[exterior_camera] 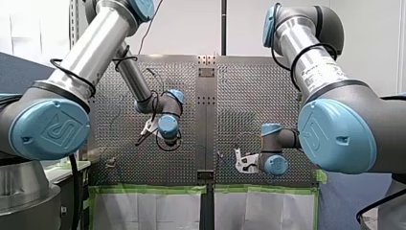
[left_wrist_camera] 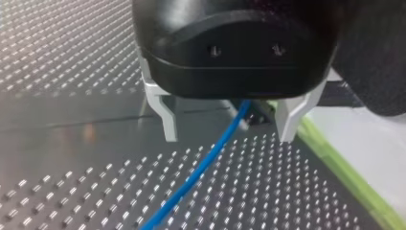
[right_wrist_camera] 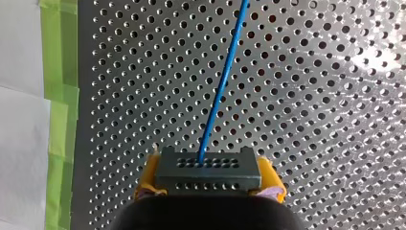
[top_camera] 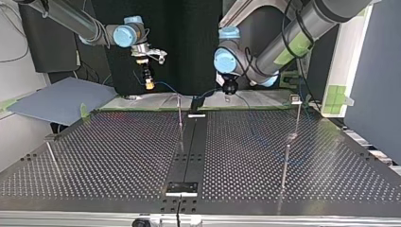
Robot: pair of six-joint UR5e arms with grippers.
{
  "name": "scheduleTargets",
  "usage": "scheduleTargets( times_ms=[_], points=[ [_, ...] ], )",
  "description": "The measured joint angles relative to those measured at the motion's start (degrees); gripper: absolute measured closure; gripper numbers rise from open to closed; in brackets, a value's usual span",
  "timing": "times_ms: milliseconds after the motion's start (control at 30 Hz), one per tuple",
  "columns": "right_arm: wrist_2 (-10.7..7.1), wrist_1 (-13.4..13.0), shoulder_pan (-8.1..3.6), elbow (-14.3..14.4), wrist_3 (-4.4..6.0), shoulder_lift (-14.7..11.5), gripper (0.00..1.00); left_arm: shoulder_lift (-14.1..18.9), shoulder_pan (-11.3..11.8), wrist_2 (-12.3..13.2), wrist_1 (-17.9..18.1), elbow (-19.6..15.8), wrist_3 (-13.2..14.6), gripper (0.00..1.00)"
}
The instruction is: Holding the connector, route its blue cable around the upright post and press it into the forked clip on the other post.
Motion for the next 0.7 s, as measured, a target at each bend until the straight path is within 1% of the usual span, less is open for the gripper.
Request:
scheduleTargets(
  times_ms=[133,300,700],
  points=[
    [0.01,0.11,0.14,-0.17,0.02,-0.01,0.56,-1.61,-1.59,0.14,1.3,0.16,-1.16,0.0],
    [0.07,0.46,0.22,-0.33,-0.03,-0.05,0.56,-2.16,-3.63,1.57,3.61,0.6,-3.47,0.0],
    [0.09,0.78,0.33,-0.42,-0.06,-0.1,0.56,-2.28,-5.55,2.48,6.38,0.68,-8.69,0.0]
  ],
)
